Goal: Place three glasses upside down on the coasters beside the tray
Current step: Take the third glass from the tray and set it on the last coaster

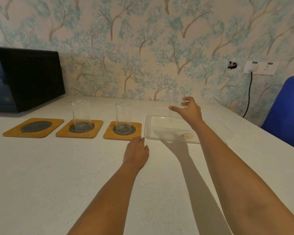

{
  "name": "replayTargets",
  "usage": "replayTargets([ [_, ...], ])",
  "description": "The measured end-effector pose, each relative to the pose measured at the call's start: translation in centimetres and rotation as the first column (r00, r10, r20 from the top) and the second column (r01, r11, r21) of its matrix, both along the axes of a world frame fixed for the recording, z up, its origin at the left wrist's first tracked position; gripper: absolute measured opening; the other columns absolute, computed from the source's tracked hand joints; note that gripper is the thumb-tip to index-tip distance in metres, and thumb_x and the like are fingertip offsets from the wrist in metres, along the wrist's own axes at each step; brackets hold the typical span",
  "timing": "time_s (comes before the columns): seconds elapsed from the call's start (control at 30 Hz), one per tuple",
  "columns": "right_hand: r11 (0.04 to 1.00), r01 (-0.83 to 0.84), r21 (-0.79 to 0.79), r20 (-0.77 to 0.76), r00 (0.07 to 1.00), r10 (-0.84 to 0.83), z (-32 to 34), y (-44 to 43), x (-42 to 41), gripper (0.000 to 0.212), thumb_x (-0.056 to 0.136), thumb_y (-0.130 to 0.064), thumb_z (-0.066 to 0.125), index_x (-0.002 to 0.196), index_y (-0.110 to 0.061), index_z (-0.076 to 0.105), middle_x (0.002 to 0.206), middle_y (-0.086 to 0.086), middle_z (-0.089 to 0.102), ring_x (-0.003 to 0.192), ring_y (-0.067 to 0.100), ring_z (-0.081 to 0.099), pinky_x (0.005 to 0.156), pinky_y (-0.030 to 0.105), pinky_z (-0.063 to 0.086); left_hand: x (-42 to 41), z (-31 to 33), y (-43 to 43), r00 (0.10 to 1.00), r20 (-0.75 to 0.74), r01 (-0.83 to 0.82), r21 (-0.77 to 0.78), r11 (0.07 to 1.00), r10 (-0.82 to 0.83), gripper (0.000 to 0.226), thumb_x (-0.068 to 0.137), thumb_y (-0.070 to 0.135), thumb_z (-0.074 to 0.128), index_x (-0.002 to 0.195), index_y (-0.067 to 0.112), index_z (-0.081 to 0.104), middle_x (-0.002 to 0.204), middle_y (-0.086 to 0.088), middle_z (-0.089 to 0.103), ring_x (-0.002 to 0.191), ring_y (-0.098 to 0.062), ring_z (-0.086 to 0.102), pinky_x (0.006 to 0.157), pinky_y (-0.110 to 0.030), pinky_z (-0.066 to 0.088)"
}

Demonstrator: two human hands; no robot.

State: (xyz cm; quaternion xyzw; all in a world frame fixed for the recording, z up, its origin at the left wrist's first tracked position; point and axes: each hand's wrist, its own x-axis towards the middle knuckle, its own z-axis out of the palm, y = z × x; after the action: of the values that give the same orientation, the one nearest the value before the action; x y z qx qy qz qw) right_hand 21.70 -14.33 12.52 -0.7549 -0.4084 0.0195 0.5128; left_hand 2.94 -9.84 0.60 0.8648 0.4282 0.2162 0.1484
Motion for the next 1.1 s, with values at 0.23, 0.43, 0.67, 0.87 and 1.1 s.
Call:
replayTargets([
  [0.23,0.993,-0.018,0.117,-0.075,0.997,0.026,0.4,0.5,-6.8,0.074,0.071,-0.044,0.08,0.13,-0.015,0.045,0.125,0.004,0.059,0.115,0.021,0.056,0.102,0.04,0.046,-5.9,-0.4,1.4,0.993,-0.116,0.04,0.031,0.999,-0.036,0.052,0.099,0.036,0.028,0.146,0.012,0.027,0.156,-0.005,0.025,0.144,-0.021,0.022,0.118,-0.035,0.018],
  [0.43,0.982,-0.037,0.185,-0.107,0.993,0.057,0.1,2.6,-13.9,0.074,0.071,-0.045,0.079,0.13,-0.016,0.045,0.123,0.003,0.059,0.103,0.014,0.052,0.096,0.036,0.047,-13.8,-0.6,3.9,0.976,-0.217,0.034,0.033,0.999,-0.026,0.053,0.1,0.038,0.022,0.148,0.016,0.021,0.158,-0.003,0.018,0.146,-0.018,0.015,0.119,-0.035,0.011],
  [0.67,0.973,-0.101,0.206,-0.125,0.984,0.129,-0.6,6.4,-21.9,0.073,0.071,-0.044,0.08,0.128,-0.015,0.045,0.122,0.004,0.058,0.109,0.018,0.055,0.091,0.03,0.043,-22.0,-0.7,6.7,0.975,-0.223,-0.006,0.04,0.999,0.015,0.052,0.1,0.038,0.023,0.148,0.017,0.022,0.158,-0.002,0.018,0.146,-0.018,0.014,0.12,-0.035,0.011],
  [0.87,0.965,-0.149,0.218,-0.113,0.978,0.176,-0.5,9.9,-27.7,0.073,0.07,-0.044,0.08,0.127,-0.015,0.046,0.113,-0.001,0.056,0.102,0.015,0.054,0.088,0.029,0.043,-27.1,-0.8,9.6,0.968,-0.246,-0.039,0.038,0.999,0.047,0.054,0.099,0.04,0.022,0.148,0.017,0.02,0.159,-0.002,0.015,0.147,-0.019,0.012,0.119,-0.036,0.01],
  [1.1,0.959,-0.208,0.191,-0.105,0.967,0.231,-0.8,14.0,-32.8,0.074,0.071,-0.044,0.079,0.129,-0.013,0.044,0.122,0.004,0.057,0.113,0.021,0.056,0.1,0.037,0.046,-32.4,-0.9,13.8,0.95,-0.272,-0.137,0.07,0.988,0.151,0.058,0.098,0.045,0.02,0.148,0.016,0.017,0.16,-0.004,0.012,0.147,-0.022,0.008,0.12,-0.04,0.008],
])
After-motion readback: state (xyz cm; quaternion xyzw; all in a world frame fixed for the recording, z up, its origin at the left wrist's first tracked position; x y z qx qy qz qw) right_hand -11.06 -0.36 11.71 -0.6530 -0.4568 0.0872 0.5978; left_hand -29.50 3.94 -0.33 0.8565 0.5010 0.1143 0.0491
